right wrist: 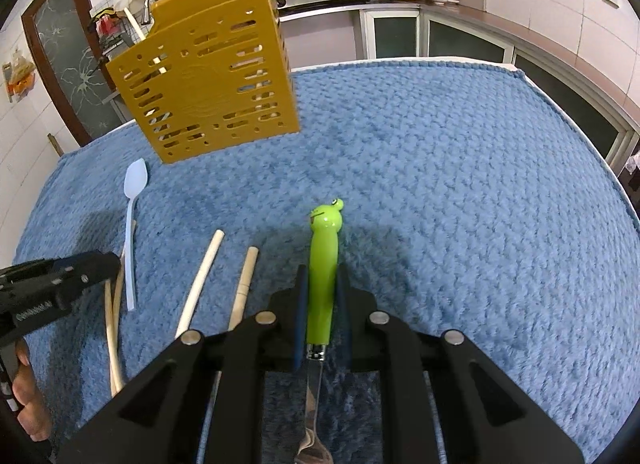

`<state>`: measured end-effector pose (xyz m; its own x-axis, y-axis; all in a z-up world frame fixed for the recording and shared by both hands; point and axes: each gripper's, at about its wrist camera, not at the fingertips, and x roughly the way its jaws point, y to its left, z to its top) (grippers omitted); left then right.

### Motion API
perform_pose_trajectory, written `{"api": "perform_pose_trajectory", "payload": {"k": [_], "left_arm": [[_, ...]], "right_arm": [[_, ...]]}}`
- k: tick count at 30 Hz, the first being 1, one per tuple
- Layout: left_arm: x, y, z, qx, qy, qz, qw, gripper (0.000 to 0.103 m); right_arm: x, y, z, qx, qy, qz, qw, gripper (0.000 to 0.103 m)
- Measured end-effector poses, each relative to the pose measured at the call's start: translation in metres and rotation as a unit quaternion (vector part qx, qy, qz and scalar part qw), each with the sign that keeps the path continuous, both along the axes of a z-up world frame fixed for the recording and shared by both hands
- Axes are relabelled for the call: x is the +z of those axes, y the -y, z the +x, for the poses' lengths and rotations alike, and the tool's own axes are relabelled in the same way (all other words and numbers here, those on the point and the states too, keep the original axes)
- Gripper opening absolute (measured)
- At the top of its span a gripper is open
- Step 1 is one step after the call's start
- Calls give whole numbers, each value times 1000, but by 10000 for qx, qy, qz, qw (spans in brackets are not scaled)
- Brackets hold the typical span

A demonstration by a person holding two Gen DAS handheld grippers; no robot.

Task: Organize utensils
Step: 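Grasp a wooden chopstick with the left gripper while the right gripper holds the fork, then lift the chopstick and fork upright and carry them toward the yellow holder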

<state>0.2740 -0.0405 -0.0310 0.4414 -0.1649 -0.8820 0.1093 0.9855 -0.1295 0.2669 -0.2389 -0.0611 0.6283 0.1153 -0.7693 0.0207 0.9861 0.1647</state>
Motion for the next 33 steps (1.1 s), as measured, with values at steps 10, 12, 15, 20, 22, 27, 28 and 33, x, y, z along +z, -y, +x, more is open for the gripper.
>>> {"api": "perform_pose_trajectory", "payload": {"k": [10,12,15,20,22,27,28,33], "left_arm": [[-6,20,20,-84,-239,399,9989,25],[-7,27,24,-128,-285,560,9979,25],[-7,30,28,-125,-289,593,9977,24],[-5,31,38,-159,-272,609,9976,13],[-5,30,41,-153,-300,576,9978,11],[-4,20,37,-205,-237,460,9984,10],[-4,14,32,-203,-225,418,9987,9],[4,-1,20,-154,-29,108,9998,9]], "right_arm": [[-1,-1,8,51,-211,-155,9996,14],[-1,-2,14,62,-346,-180,9992,14],[0,-3,25,100,-557,-203,9982,15],[3,-1,45,195,-915,-67,9956,16],[4,0,51,235,-1006,-19,9946,15],[5,5,48,230,-948,89,9952,15],[6,6,45,198,-896,106,9957,15],[12,14,29,121,-558,212,9981,15]]}}
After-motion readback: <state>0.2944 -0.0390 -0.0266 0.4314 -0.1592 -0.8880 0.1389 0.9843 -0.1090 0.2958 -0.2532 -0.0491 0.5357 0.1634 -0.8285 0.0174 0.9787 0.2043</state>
